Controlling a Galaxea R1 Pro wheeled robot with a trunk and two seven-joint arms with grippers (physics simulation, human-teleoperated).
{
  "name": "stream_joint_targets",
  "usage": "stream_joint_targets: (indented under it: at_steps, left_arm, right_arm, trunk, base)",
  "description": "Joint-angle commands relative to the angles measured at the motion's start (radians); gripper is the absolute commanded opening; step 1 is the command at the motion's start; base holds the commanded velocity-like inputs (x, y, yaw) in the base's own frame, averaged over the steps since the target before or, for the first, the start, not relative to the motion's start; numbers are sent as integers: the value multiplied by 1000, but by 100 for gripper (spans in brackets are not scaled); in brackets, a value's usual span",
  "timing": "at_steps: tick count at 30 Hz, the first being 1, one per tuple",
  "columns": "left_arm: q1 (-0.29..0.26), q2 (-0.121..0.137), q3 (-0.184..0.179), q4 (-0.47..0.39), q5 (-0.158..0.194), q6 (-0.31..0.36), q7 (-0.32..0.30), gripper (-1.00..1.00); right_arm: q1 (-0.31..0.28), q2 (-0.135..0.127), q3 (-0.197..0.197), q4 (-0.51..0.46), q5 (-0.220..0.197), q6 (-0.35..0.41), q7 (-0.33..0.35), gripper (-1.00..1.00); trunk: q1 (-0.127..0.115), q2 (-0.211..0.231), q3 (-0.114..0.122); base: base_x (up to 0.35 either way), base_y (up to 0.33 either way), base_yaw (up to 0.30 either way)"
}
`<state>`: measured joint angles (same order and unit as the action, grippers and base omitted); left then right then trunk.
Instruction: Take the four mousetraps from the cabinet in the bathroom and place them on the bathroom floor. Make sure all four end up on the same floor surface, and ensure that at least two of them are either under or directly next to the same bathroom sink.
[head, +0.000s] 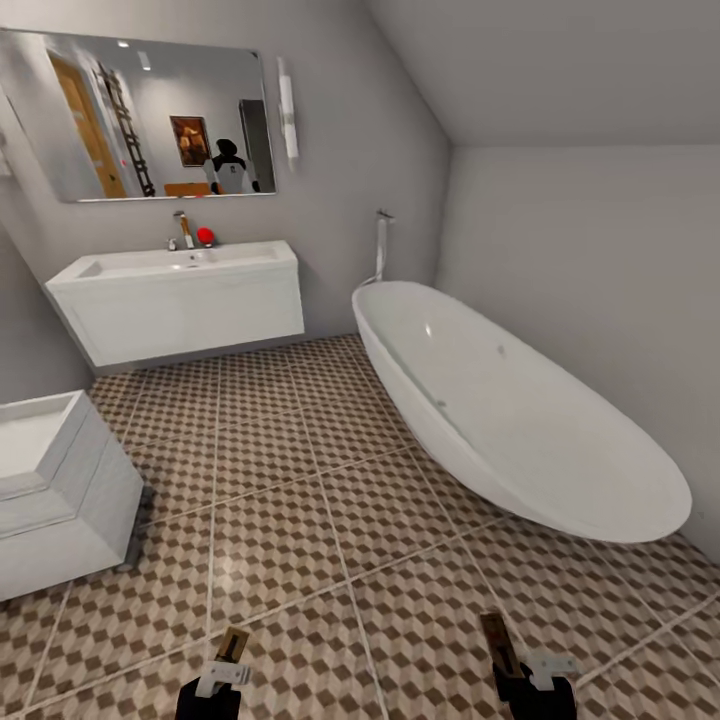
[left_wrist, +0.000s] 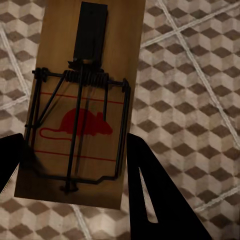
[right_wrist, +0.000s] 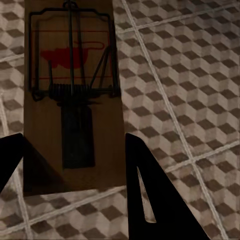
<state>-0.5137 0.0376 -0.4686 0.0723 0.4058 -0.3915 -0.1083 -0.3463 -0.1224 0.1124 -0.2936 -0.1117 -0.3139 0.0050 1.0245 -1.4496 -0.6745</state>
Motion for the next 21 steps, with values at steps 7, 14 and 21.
stream_joint_targets:
  at_steps: [7,14,21]
  left_arm:
    - [-2,-1,-5,4,7,-6,-5,-100]
    - [-2,-1,-5,4,7,-6,-5,-100]
    - [-2,0,-5,4,7,-6,-5,-100]
  right_arm:
    - [-1,0,7,1,-11,-4,1,-100]
    - [0,0,7,1,-11,-4,1,-100]
    - [-1,0,7,1,-11,-4,1,-100]
  trunk:
    - [0,0,-1]
    - [0,0,-1]
    - [0,0,-1]
  base:
    - [284,0,285]
    - [284,0,286]
    - [284,0,286]
